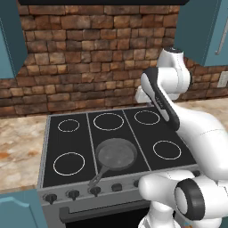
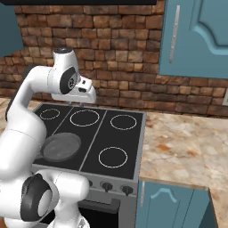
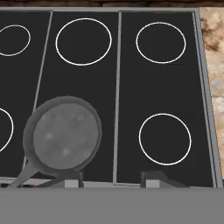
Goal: Put the corn and broccoli in the pan. Then turn on the front center burner and set the heat to medium.
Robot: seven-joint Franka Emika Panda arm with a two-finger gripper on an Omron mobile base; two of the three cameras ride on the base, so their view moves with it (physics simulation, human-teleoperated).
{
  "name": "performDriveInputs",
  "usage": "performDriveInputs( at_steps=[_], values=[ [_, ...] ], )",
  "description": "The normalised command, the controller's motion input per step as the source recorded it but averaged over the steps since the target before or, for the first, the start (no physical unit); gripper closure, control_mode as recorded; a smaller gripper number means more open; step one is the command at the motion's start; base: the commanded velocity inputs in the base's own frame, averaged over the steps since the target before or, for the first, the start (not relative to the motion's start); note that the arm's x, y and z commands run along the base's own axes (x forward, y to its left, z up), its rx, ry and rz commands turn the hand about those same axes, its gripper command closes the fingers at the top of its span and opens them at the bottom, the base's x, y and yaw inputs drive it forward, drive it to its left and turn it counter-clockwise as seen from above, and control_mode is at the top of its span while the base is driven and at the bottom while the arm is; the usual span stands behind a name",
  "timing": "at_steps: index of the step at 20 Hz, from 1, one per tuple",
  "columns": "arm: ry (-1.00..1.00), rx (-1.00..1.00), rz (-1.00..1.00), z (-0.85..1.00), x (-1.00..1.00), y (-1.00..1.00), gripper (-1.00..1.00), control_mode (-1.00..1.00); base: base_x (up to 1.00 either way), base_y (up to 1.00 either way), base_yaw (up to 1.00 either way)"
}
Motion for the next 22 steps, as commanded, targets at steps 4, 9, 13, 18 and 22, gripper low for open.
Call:
performDriveInputs(
  at_steps=[4,9,13,18,22],
  values=[
    [0.00,0.00,0.00,0.00,-0.19,0.00,-1.00,-1.00,0.00,0.00,0.00],
    [0.00,0.00,0.00,0.00,-0.57,0.00,-1.00,-1.00,0.00,0.00,0.00],
    [0.00,0.00,0.00,0.00,-0.57,0.00,-1.00,-1.00,0.00,0.00,0.00],
    [0.00,0.00,0.00,0.00,-0.28,0.00,-1.00,-1.00,0.00,0.00,0.00],
    [0.00,0.00,0.00,0.00,0.00,0.00,-1.00,-1.00,0.00,0.00,0.00]
  ],
)
